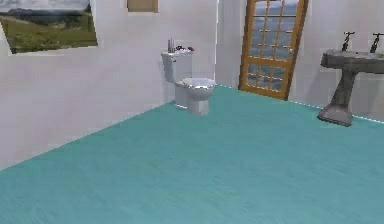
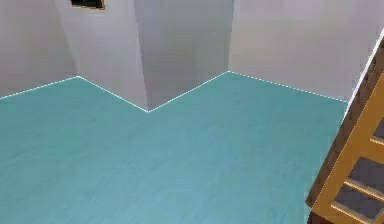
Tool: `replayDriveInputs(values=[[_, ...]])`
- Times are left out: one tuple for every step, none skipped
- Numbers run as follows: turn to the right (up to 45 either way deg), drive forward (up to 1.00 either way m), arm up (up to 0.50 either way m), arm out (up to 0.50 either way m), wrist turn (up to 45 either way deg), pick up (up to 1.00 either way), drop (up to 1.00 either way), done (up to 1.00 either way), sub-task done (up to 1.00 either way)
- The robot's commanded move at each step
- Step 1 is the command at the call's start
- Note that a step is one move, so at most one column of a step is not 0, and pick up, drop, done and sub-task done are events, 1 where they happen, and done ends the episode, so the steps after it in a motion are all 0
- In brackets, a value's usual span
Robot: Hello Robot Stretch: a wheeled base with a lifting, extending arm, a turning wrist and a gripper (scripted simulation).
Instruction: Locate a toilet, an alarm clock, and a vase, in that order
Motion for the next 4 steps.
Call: replayDriveInputs(values=[[0.0,0.3,0.0,0.0,0.0,0.0,0.0,0.0,0.0],[-6.0,0.0,0.0,0.0,0.0,0.0,0.0,0.0,0.0],[0.0,1.0,0.0,0.0,0.0,0.0,0.0,0.0,0.0],[0.0,0.95,0.0,0.0,0.0,0.0,0.0,0.0,0.0]])
